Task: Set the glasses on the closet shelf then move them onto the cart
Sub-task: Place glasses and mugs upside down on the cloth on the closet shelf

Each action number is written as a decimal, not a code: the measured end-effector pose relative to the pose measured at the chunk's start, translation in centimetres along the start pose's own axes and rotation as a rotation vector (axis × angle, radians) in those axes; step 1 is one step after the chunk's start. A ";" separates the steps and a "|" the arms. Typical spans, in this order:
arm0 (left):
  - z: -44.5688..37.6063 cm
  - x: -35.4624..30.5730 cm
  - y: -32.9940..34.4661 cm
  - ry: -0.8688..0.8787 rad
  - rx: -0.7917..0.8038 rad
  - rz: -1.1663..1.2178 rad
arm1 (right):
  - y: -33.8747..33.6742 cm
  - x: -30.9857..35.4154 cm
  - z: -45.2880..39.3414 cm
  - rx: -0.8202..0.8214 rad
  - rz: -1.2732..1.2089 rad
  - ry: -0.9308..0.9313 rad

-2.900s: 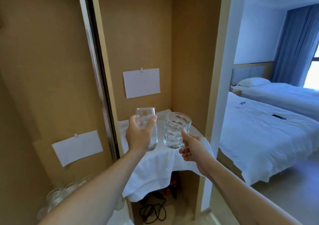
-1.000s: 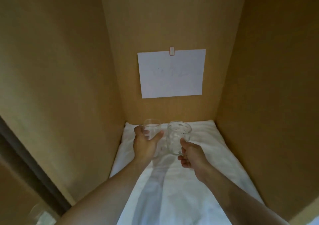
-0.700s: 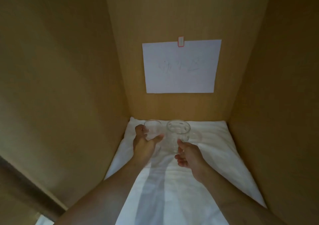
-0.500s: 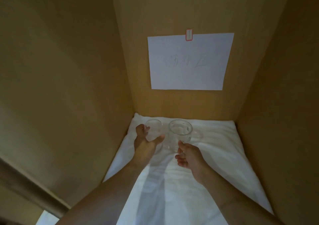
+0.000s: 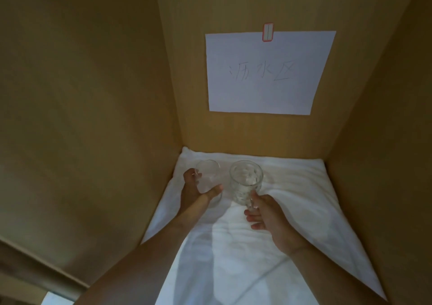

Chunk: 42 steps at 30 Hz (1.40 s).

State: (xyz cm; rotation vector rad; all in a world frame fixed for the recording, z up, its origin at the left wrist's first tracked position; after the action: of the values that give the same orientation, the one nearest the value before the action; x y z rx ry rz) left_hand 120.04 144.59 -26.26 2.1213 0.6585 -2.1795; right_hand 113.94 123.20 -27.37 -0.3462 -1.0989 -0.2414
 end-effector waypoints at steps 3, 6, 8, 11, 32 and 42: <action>-0.2 1.0 -0.1 0.008 0.090 -0.085 | -1.4 0.2 -0.6 -0.112 -0.027 -0.034; -0.3 1.7 0.1 0.027 0.098 -0.150 | -2.0 0.7 -2.0 -0.103 0.011 -0.083; -0.9 1.9 -0.1 -0.019 0.058 -0.108 | -1.2 1.3 -2.6 -0.035 0.037 -0.112; -2.0 0.8 -0.4 -0.017 0.042 -0.172 | 0.0 1.6 -3.1 0.073 0.007 -0.127; -11.2 -7.6 0.0 0.463 -0.013 -1.136 | 1.1 0.7 -5.5 0.147 0.066 -0.231; -11.8 -7.7 1.7 0.601 -0.053 -1.123 | 0.6 1.5 -5.6 0.002 0.108 -0.342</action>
State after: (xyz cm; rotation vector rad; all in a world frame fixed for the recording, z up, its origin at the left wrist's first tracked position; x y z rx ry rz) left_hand 132.27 144.75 -19.15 2.7321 2.3682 -1.6149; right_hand 119.41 121.59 -28.43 -0.4550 -1.4121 -0.0863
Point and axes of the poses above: each hand's wrist, its own z-axis away from the middle knuckle, its own y-axis out of the palm, x = y × z, the point moved 5 cm from there along -z, towards the middle knuckle, and after that the axes turned 12 degrees about -x, right-handed, at the moved point
